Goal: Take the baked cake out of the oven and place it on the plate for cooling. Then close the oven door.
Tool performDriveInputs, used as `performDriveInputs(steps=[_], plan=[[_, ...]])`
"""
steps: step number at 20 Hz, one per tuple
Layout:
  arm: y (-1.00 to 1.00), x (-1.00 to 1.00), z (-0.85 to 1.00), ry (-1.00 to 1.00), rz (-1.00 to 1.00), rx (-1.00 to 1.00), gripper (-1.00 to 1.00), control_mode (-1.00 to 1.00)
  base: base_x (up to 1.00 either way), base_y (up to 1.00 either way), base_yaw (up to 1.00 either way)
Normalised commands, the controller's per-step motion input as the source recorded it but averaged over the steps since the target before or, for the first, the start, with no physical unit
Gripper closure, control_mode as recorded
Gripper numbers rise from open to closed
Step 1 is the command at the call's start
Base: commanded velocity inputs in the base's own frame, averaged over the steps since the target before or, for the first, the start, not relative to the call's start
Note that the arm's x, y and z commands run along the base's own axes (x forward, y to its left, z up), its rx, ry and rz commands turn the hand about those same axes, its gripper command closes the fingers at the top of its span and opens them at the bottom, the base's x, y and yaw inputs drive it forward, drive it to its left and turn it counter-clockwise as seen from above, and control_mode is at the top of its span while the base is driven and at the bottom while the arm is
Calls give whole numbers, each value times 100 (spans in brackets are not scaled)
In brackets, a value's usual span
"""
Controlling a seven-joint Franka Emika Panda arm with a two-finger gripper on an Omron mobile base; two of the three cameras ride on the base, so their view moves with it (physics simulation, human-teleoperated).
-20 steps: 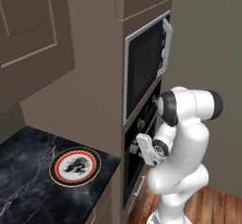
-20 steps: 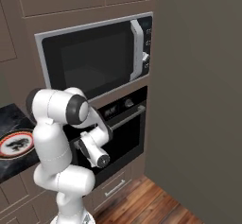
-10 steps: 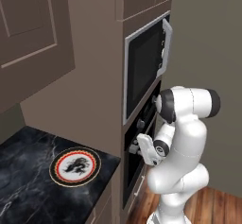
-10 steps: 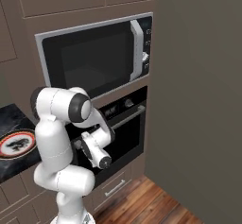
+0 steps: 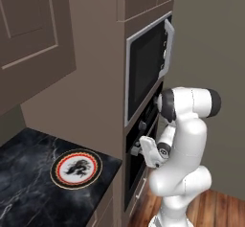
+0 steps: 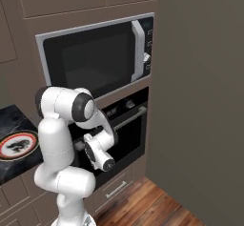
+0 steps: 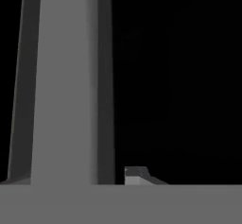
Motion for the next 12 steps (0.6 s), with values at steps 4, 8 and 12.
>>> performDriveInputs(steps=[4, 8, 12], plan=[[-81, 41, -32, 31, 0, -14, 100, -100, 0, 0, 0], [-100, 22, -43, 34, 0, -11, 100, -100, 0, 0, 0], [-100, 12, -49, 34, 0, -9, 100, -100, 0, 0, 0]])
